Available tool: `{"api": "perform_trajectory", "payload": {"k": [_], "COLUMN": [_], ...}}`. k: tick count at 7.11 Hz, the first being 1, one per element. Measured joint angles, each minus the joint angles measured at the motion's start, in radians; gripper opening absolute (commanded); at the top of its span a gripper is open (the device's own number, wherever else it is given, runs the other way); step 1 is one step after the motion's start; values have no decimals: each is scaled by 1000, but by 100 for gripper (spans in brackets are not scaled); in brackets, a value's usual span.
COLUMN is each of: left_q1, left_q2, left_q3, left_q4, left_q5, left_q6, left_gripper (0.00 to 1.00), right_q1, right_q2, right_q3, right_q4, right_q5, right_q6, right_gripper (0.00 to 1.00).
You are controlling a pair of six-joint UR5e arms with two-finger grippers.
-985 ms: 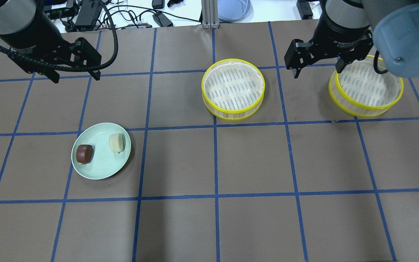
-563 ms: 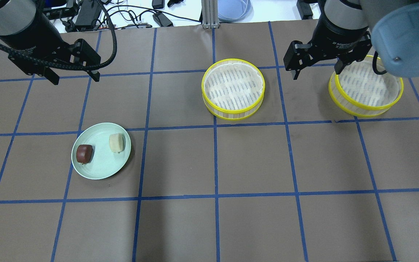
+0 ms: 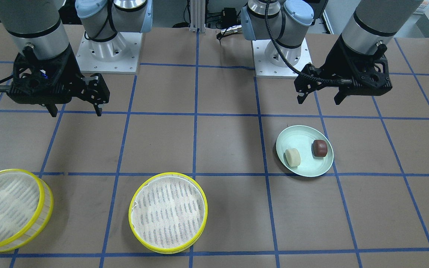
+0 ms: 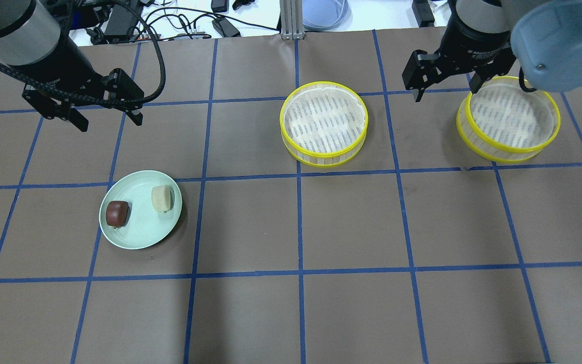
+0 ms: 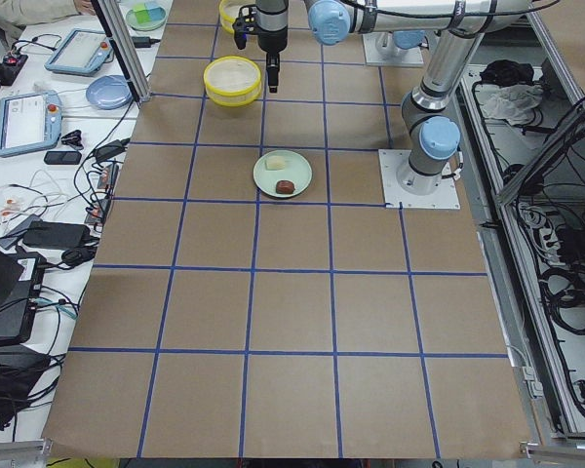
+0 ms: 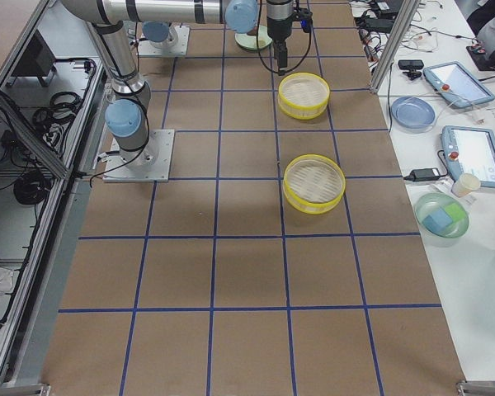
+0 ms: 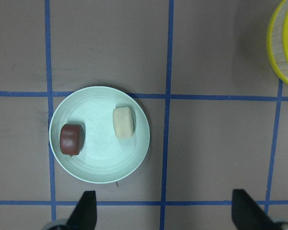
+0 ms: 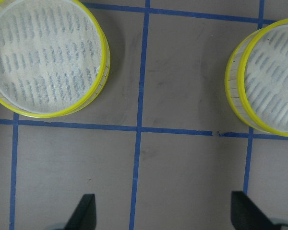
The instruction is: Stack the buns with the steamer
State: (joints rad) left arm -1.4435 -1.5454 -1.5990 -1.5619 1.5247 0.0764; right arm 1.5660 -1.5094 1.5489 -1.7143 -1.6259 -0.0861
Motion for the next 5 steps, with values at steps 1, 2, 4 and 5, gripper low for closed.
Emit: {"api": "perform_trajectory", "payload": {"k": [1, 2, 4, 5], "left_q1": [15, 31, 45, 47], "left_q2": [-1, -2, -7, -11], "left_q3": [-6, -18, -50, -58], "left_q4": [0, 0, 3, 3], "left_q5": [0, -1, -1, -1], "left_q6": [3, 6, 5, 5], "left_gripper": [100, 100, 100, 100], "right_q1": [-10, -20, -65, -104], "right_q2": [19, 35, 68, 89], "right_q3": [-21, -37, -55, -60], "right_q4": [-2, -4, -20, -44], "right_q5": [-3, -4, -1, 3], "right_q6": [-21, -45, -119, -163], "right_gripper": [100, 100, 100, 100]}}
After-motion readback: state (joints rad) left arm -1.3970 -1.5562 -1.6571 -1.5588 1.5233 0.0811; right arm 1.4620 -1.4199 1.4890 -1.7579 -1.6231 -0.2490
